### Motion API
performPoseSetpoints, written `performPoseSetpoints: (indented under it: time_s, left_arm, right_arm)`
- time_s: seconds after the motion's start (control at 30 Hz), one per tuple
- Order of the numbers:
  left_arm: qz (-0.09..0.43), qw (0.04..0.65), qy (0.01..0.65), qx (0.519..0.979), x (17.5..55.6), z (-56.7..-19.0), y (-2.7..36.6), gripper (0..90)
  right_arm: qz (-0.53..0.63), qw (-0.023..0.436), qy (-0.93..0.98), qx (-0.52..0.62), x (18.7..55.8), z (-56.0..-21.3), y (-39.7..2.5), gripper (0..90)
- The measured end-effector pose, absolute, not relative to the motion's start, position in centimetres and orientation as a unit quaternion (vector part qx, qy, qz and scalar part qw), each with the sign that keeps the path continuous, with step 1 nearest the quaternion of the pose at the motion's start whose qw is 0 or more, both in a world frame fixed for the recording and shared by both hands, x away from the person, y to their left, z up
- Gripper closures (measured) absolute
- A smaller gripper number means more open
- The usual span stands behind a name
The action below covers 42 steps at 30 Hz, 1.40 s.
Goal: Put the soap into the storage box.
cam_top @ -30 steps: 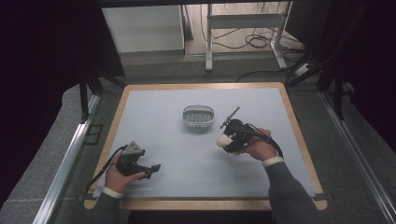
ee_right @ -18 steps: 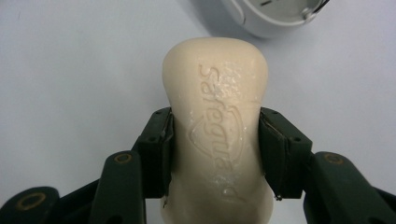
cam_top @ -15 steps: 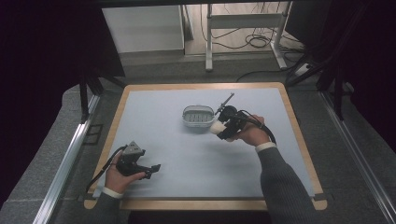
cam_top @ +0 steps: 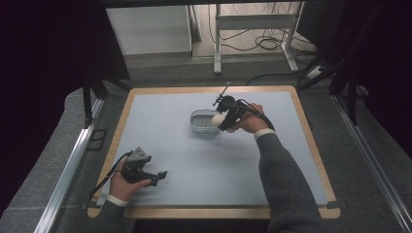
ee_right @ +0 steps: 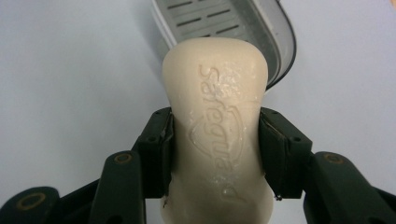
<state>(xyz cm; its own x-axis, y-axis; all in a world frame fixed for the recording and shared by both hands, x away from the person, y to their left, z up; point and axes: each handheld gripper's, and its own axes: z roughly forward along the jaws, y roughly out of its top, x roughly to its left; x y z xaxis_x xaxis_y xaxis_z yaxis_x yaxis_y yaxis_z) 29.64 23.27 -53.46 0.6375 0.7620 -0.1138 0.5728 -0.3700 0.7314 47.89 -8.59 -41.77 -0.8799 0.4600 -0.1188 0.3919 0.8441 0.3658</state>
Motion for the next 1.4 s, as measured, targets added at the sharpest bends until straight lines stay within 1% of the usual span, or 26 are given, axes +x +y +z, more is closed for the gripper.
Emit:
performPoseSetpoints:
  time_s: [0.23,0.63,1.0,1.4]
  left_arm:
    - [0.121,0.383,0.409,0.819,29.7,-53.6,23.2,6.7]
    - [0.122,0.385,0.409,0.818,29.6,-53.5,23.2,6.7]
    - [0.119,0.384,0.408,0.820,29.7,-53.7,23.0,6.7]
    - [0.120,0.381,0.406,0.822,29.7,-53.6,23.1,6.9]
  right_arm:
    - [0.181,0.090,0.955,0.219,50.0,-42.2,-7.5,48.9]
    - [0.178,0.072,0.957,0.217,51.5,-43.2,-6.2,48.9]
    - [0.186,0.070,0.957,0.212,52.4,-43.5,-6.1,48.9]
    - [0.185,0.071,0.964,0.179,53.3,-43.9,-4.1,48.9]
